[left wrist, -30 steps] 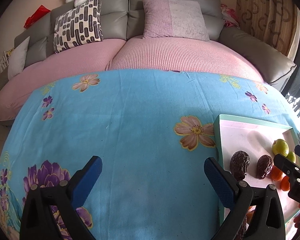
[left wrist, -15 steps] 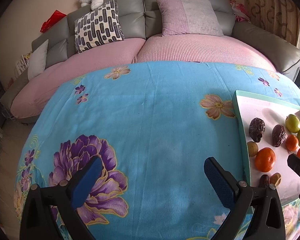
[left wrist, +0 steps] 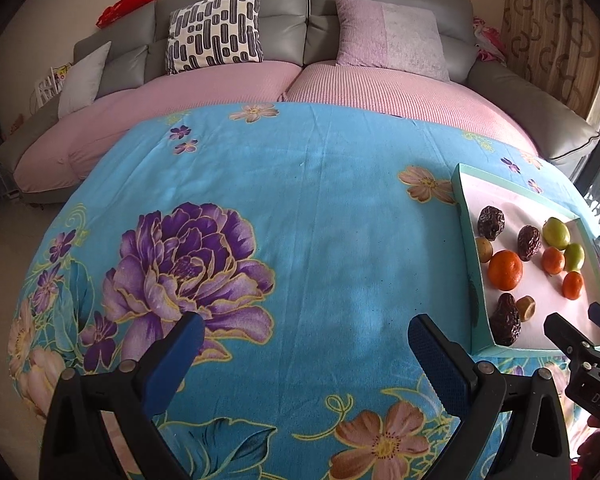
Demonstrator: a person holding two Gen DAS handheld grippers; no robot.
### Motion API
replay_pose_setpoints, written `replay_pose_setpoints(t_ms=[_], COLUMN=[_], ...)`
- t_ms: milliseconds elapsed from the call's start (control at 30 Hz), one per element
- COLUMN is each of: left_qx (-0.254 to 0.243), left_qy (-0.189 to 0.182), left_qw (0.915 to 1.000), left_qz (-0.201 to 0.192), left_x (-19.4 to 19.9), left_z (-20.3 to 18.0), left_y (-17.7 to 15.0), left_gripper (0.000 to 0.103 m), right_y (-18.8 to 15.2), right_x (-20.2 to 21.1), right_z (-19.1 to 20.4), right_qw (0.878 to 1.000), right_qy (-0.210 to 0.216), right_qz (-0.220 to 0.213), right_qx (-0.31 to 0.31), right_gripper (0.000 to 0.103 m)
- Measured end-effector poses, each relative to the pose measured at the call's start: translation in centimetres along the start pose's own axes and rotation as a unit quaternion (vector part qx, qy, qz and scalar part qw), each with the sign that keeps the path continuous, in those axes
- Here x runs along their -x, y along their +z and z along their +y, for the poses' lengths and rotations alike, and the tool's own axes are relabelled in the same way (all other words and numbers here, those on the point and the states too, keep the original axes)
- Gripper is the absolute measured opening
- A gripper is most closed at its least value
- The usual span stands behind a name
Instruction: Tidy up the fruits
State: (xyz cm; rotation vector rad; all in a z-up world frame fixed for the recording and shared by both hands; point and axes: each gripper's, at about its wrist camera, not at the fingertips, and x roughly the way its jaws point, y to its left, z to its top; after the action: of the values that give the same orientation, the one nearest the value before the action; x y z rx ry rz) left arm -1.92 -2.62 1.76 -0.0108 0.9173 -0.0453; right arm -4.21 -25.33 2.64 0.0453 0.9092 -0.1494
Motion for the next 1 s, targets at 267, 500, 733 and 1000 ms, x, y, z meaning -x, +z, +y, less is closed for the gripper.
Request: replay_pose_setpoints(t_ms=[267, 500, 733, 1000], left_qx=[0.0, -0.001, -0.004, -0.002], left_qy=[0.002, -0.009, -0.014, -0.017], left_qw=[0.9994, 0.9979, 0.9971, 0.9967], left_qz=[0.036, 0.064, 0.075, 0.079], left_x=[-1.4, -2.4, -2.7, -2.8], left_z=[0.6, 1.0, 0.9, 1.0], left_y=[-0.3, -0.4, -0.5, -0.4], left_gripper=[0.103, 0.103, 0.103, 0.103], right_y=[0.2, 0.3, 0.1, 0.0], right_x=[-0.4, -0.9, -1.2, -1.1], right_z=[-0.2, 0.2, 1.0, 0.7], right_qw=[1.0, 1.0, 0.999, 1.0], right_qy=[-0.002, -0.003, 0.0, -0.001], right_qz=[0.002, 0.01, 0.018, 0.017], right_qx=[-0.004, 0.008, 0.027, 0.021], right_gripper=[0.093, 0.093, 0.093, 0.093])
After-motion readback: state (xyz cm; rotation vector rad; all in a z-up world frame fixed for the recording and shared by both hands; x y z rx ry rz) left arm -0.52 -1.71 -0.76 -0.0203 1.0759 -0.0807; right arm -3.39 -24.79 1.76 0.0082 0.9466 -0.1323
